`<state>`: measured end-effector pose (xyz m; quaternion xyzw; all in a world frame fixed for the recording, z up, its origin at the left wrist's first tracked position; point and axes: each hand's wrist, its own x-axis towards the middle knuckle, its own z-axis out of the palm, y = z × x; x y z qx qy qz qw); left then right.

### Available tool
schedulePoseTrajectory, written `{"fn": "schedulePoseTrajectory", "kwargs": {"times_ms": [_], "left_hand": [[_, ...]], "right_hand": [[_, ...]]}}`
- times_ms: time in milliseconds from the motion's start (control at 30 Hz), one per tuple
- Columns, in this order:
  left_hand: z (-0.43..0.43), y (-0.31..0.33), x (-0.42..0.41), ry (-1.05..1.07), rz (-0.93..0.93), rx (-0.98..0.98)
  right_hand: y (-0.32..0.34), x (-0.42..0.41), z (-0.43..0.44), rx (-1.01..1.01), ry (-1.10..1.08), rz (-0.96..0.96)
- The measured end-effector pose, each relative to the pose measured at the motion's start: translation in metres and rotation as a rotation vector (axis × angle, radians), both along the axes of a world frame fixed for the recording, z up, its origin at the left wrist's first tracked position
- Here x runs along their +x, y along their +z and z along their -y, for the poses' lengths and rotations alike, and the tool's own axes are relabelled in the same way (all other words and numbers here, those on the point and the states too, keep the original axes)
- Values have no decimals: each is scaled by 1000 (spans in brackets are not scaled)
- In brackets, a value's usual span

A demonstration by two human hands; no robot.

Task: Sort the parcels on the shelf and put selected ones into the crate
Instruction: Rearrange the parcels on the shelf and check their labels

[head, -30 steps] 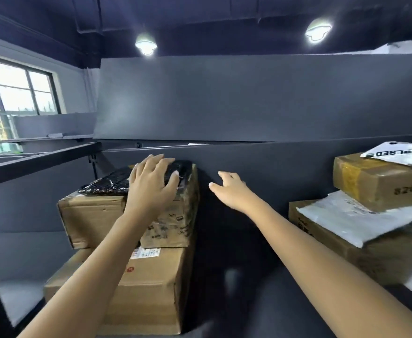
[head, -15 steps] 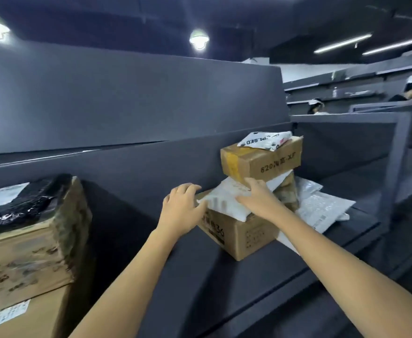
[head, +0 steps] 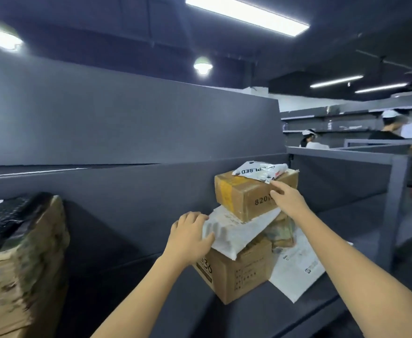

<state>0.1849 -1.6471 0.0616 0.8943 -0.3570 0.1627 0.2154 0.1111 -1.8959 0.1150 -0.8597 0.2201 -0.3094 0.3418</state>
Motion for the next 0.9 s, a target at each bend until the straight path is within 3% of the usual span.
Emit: {"fn": "schedulePoseTrajectory", "kwargs": {"times_ms": [133,333,500,667,767,900], "left_hand": [[-10,-3,-4,-7,37,47],[-36,-8,3,20,64,141],[-53,-13,6,132,57,191],[-53,-30,10,185,109,185],[-51,-36,12,171,93,189],[-56,-21,2,111,76,146]], "right_hand": [[14,30,13,-136,-101,-81],[17,53,22,-704,-216,-406],[29,48,29,-1008,-322,-359],[34,45,32,-1116,-266,-359],[30,39,30,-1059,-226,-196],[39,38,15,-840,-159,312]]}}
